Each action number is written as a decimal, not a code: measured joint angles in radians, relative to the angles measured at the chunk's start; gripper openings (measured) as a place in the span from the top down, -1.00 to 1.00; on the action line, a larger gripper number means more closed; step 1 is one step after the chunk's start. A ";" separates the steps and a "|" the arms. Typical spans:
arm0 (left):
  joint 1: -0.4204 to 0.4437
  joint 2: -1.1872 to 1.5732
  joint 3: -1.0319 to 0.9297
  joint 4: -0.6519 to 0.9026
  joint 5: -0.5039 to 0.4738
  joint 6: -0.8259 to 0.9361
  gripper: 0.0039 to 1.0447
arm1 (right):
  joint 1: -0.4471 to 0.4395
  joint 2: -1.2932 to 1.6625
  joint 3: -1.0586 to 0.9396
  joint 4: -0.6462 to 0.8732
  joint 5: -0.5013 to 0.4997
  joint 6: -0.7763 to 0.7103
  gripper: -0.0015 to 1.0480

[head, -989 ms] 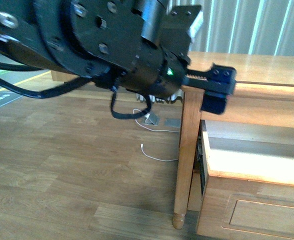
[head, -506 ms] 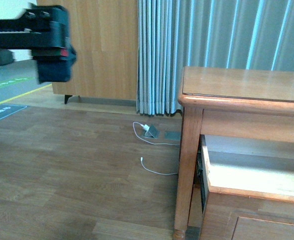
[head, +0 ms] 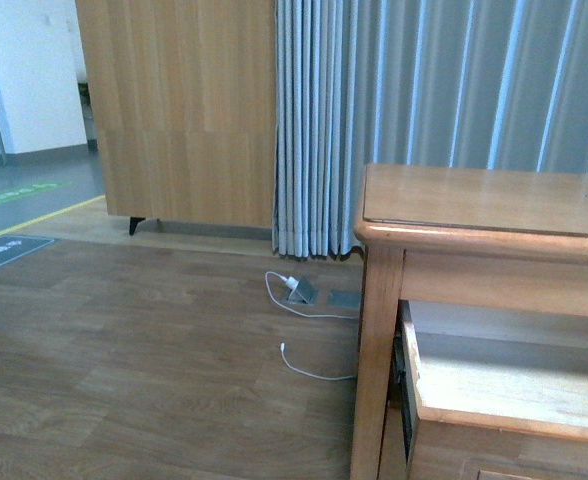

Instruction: Place pink marker in drawer with both arms

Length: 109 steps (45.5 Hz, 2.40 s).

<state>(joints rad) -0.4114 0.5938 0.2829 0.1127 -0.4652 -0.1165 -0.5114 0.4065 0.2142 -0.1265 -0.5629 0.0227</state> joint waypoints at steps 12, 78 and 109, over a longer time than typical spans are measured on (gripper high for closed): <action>-0.004 -0.111 -0.066 -0.037 -0.033 -0.072 -0.89 | 0.000 0.000 0.000 0.000 0.000 0.000 -0.84; 0.409 -0.589 -0.260 -0.111 0.465 0.112 0.71 | 0.000 -0.001 0.001 0.000 0.000 0.000 -0.84; 0.409 -0.589 -0.260 -0.111 0.465 0.113 -0.89 | 0.335 0.547 0.131 0.044 0.249 -0.197 -0.84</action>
<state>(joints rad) -0.0025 0.0044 0.0231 0.0021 0.0002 -0.0040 -0.1761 0.9539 0.3450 -0.0826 -0.3134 -0.1741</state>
